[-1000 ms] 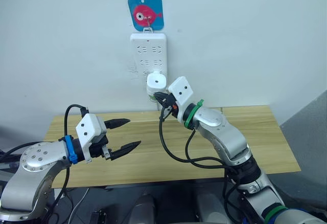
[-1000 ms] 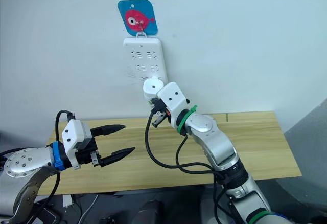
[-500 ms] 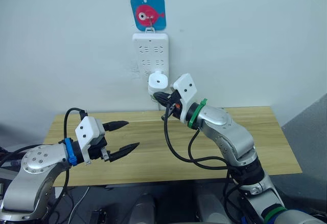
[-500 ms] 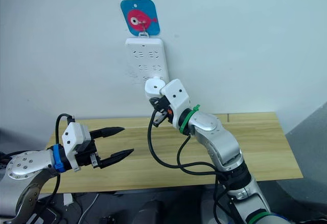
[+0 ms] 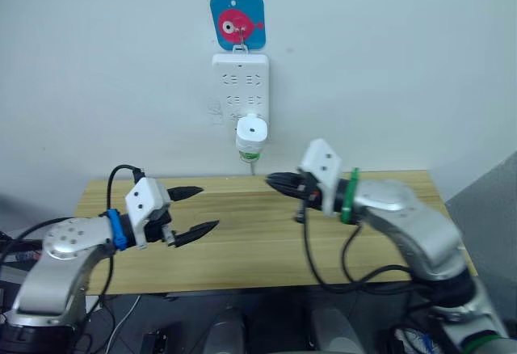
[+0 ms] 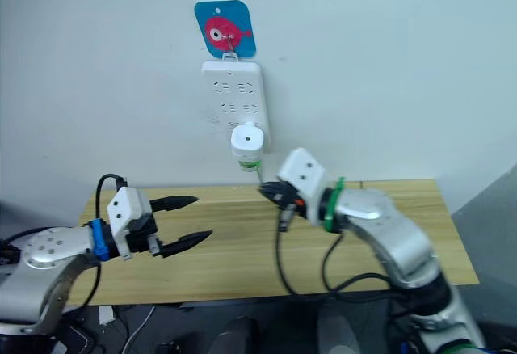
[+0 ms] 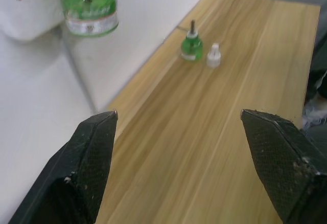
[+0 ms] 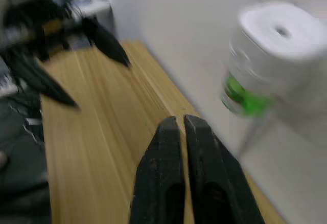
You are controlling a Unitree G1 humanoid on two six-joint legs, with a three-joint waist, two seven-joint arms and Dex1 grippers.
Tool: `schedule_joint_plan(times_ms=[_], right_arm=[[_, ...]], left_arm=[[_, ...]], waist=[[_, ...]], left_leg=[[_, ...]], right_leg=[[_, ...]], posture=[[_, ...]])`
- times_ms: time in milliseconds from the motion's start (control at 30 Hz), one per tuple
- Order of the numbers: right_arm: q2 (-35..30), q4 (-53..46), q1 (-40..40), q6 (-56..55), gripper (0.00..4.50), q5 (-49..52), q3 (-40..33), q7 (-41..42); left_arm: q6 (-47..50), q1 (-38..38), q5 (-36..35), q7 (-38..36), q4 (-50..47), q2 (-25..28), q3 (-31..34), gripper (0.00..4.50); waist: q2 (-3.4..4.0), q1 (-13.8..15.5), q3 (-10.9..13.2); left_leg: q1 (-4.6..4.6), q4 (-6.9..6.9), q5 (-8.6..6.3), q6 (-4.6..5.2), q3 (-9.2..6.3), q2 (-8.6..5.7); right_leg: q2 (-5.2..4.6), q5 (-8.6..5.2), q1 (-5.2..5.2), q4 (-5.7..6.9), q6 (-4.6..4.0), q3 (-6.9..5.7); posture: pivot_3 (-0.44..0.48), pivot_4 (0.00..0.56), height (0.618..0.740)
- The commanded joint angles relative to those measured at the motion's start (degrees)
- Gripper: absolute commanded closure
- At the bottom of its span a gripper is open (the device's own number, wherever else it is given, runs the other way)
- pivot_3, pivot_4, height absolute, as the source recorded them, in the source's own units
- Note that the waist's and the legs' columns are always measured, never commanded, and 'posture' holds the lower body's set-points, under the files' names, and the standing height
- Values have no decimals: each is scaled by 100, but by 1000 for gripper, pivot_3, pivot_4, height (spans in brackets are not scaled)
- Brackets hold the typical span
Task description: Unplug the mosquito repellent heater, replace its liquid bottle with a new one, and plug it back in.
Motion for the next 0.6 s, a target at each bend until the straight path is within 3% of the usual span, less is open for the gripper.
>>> schedule_joint_plan(times_ms=[33,100,333,600], right_arm=[[-955,-232,193,-289,3166,199,-701,784],[-1642,25,386,-684,2497,139,-929,1329],[-2990,1030,716,-2058,30,-108,-1387,2579],[-3289,1630,793,-2797,30,-174,-1474,3116]], left_arm=[[-417,-154,111,-495,434,461,333,0],[-450,-228,181,-639,669,713,355,0],[-144,123,580,-568,601,1237,435,0],[-123,551,612,-458,343,1162,665,0]], waist=[[2,-1,-9],[1,-4,-34],[1,-53,-112],[0,-15,-175]], left_leg=[[1,-2,0,0,3,0],[6,-10,0,1,10,2],[10,-20,-1,1,22,6],[12,-17,0,0,22,8]], right_leg=[[0,0,3,-6,0,1],[0,0,5,-12,0,3],[-1,0,5,-21,1,11],[0,1,10,-22,1,9]], posture=[[-87,84,734],[-83,73,734],[-60,60,734],[-44,57,734]])
